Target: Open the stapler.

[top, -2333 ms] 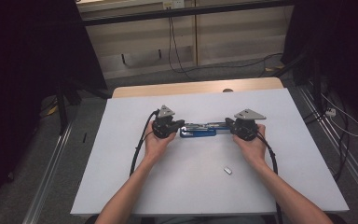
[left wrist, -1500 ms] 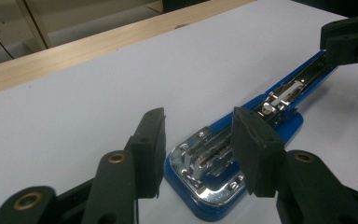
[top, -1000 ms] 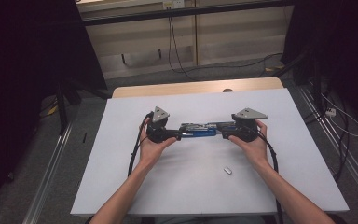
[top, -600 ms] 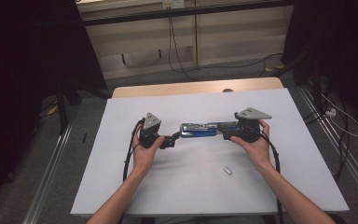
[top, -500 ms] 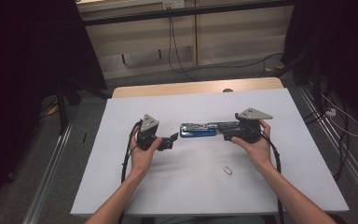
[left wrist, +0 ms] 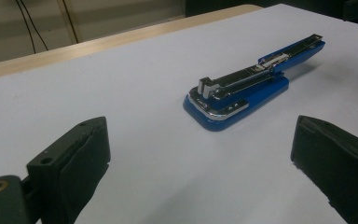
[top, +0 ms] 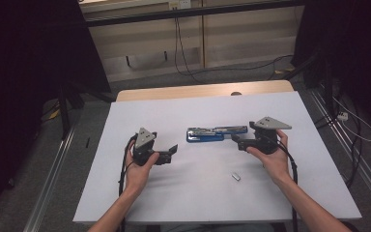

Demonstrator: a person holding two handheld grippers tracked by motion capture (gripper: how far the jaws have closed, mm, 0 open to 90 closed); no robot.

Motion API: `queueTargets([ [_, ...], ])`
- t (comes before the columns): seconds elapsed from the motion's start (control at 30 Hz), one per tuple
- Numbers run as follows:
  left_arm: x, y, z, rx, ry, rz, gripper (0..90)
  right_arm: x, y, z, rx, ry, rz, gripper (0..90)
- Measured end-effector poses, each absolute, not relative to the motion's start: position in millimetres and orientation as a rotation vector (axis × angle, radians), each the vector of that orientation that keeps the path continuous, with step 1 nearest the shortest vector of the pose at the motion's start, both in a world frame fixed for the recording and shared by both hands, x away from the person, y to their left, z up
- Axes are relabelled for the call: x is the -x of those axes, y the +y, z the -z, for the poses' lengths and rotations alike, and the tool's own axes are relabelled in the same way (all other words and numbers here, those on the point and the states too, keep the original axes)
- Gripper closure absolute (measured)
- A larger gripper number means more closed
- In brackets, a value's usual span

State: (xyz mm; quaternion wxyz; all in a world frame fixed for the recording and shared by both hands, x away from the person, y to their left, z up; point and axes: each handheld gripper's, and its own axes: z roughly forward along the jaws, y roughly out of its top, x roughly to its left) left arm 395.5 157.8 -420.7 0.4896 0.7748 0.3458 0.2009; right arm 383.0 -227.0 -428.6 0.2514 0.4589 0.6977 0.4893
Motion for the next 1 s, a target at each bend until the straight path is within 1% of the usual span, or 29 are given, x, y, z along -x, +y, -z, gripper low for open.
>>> queueTargets([
  [0.33, -368, 175, 421, -1.884, 0.859, -0.49, 4.7, -356, -239, 426, -1.255, 1.874, -1.376, 12.3],
  [0.67, -347, 192, 420, -1.871, 0.863, -0.504, 4.4, -340, -247, 426, -1.276, 1.889, -1.356, 10.8],
  [0.77, -343, 197, 422, -1.876, 0.869, -0.494, 4.4, -336, -251, 427, -1.284, 1.894, -1.342, 10.6],
  [0.87, -342, 199, 420, -1.871, 0.876, -0.517, 4.5, -335, -251, 426, -1.279, 1.888, -1.342, 10.6],
  [1.0, -343, 199, 418, -1.872, 0.866, -0.5, 4.3, -334, -248, 424, -1.261, 1.916, -1.337, 10.4],
])
